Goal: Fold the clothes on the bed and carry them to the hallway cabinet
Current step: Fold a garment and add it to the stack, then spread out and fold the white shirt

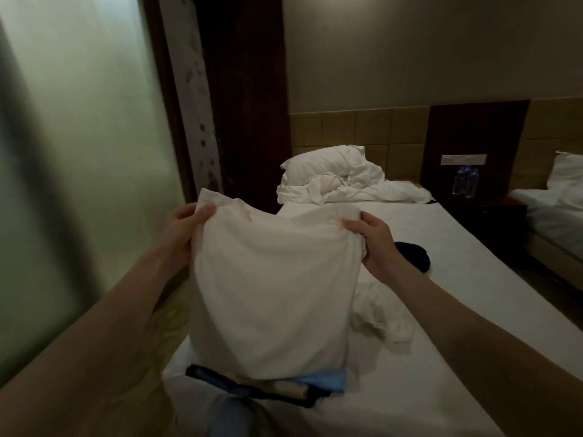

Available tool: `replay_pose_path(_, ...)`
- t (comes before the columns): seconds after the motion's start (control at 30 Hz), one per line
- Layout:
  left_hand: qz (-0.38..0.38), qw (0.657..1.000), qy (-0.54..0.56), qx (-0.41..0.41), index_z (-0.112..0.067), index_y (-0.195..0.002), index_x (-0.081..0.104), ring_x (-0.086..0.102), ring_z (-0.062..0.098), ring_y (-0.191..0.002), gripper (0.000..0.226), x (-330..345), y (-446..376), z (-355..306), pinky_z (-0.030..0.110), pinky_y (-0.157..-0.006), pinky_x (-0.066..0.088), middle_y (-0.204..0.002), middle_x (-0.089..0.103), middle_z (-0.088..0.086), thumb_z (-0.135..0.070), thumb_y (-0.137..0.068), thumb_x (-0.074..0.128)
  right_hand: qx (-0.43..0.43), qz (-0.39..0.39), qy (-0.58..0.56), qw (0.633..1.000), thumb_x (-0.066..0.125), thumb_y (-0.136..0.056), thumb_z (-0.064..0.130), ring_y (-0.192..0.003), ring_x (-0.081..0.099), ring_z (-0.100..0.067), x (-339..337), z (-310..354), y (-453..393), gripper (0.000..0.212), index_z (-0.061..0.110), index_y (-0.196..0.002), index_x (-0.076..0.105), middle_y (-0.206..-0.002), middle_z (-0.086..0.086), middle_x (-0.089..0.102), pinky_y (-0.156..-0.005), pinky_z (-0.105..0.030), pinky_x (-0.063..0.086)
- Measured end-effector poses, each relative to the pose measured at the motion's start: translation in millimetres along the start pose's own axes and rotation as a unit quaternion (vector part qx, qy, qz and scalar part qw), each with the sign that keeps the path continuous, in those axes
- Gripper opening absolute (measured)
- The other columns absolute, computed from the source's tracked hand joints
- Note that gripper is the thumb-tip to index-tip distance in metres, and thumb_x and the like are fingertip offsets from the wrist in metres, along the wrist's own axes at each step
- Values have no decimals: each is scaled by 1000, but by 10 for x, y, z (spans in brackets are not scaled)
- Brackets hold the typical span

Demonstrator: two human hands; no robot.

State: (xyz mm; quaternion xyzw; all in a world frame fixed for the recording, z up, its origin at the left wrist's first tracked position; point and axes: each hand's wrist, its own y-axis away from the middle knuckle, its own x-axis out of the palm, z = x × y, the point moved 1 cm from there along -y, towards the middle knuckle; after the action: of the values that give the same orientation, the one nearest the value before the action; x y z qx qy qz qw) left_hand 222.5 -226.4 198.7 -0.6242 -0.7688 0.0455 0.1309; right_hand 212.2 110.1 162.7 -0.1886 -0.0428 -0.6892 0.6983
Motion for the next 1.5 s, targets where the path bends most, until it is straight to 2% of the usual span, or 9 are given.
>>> replay_pose_path(0.23, -37, 991, -98, -84, -16, -105, 69, 65, 26, -101, 23, 35, -811, 1000, 43, -89, 55, -110, 68, 4, -25, -85, 77, 109, -89, 93, 986, 73, -87, 10, -83, 68, -28, -245, -888, -670, 38, 11, -122, 57, -108, -15, 67, -63, -36, 55)
replay_pose_path(0.5, -78, 956, -260, -107, -14, -124, 62, 55, 20, -107, 36, 327, -1470, 2035, 32, -91, 46, -127, 60, 8, -2, -90, 61, 202, -170, 253, 931, 52, -92, 4, -111, 53, -29, -486, -1804, -1243, 51, 15, -140, 39, -136, -13, 47, -88, -36, 47)
replay_pose_path(0.7, -45, 795, -587, 145, -21, -128, 61, 36, 26, -137, 51, 419, -1209, 2293, 42, -115, 24, -145, 47, 6, 6, -85, 59, 72, 35, 473, 877, 40, -84, 34, -147, 16, -18, -263, -1981, -944, 61, 17, -143, 46, -158, -4, 25, -120, -33, 12)
replay_pose_path(0.83, 149, 695, -585, 389, -18, -108, 71, 58, 26, -115, 25, 593, -807, 2300, 35, -108, 28, -122, 65, 5, -10, -85, 65, -84, 151, 596, 784, 24, -74, 47, -151, 1, -12, -277, -2067, -744, 81, 19, -148, 41, -163, 1, 18, -122, -41, -7)
replay_pose_path(0.93, 346, 631, -620, 313, -24, -127, 64, 54, 17, -126, 41, 742, -503, 2391, 30, -113, 27, -134, 60, -2, -42, -101, 38, -193, 182, 669, 694, 28, -88, 47, -152, 1, -15, -264, -2089, -585, 72, 16, -152, 33, -164, -2, 15, -122, -48, -2)
replay_pose_path(1.03, 370, 584, -693, 205, -29, -157, 22, 12, 15, -152, 62, 762, -395, 2544, 39, -123, 1, -165, 17, -4, -59, -102, 15, -160, 229, 714, 643, 3, -96, 65, -152, -8, -15, -254, -2186, -462, 79, 17, -158, 14, -166, 0, 3, -123, -43, -4)
replay_pose_path(1.13, 350, 564, -732, 150, -37, -156, -7, -12, 15, -152, 65, 683, -467, 2616, 48, -121, -12, -165, -12, -8, -66, -99, 5, -51, 243, 726, 641, -12, -77, 73, -150, -15, -14, -352, -2285, -449, 99, 17, -158, 1, -165, -1, -8, -122, -40, -8)
replay_pose_path(1.3, 342, 570, -735, 132, -38, -156, -9, -15, 14, -151, 64, 650, -573, 2654, 45, -121, -14, -164, -15, -10, -64, -99, 6, 0, 240, 708, 664, -12, -77, 74, -151, -10, -13, -414, -2257, -519, 97, 22, -158, 4, -166, 3, -6, -122, -38, -3)
replay_pose_path(1.5, 308, 627, -700, 149, -27, -158, 16, 11, 13, -151, 70, 895, -685, 2603, 34, -123, 2, -165, 12, -7, -64, -99, 12, 55, 41, 582, 810, 31, -104, 47, -147, 22, -17, -925, -2087, -702, 57, 20, -154, 27, -160, -1, 26, -119, -37, 21)
